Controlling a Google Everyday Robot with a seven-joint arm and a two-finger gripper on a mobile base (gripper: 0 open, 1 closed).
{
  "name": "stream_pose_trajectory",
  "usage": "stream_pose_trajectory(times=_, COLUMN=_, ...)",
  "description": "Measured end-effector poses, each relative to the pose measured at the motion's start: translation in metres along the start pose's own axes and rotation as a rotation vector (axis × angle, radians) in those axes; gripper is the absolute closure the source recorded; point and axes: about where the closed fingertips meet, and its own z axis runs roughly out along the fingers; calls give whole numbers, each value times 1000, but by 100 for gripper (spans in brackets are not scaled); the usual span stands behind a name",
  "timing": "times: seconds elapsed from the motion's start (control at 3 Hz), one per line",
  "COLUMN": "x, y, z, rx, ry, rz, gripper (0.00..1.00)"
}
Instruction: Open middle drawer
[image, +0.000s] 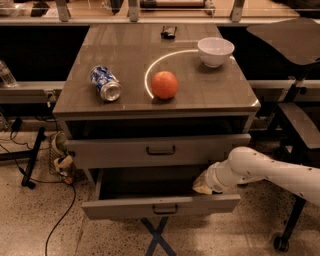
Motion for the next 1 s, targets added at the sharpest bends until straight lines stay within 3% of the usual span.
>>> stream_pose_trajectory(times=0.33, x=11, y=-13, z=19, rx=15, ry=-29, rz=29, gripper=99)
stream_pose_trajectory(times=1.0, x=22, y=-15, z=35, rx=10, ry=-45, rz=48, gripper=100)
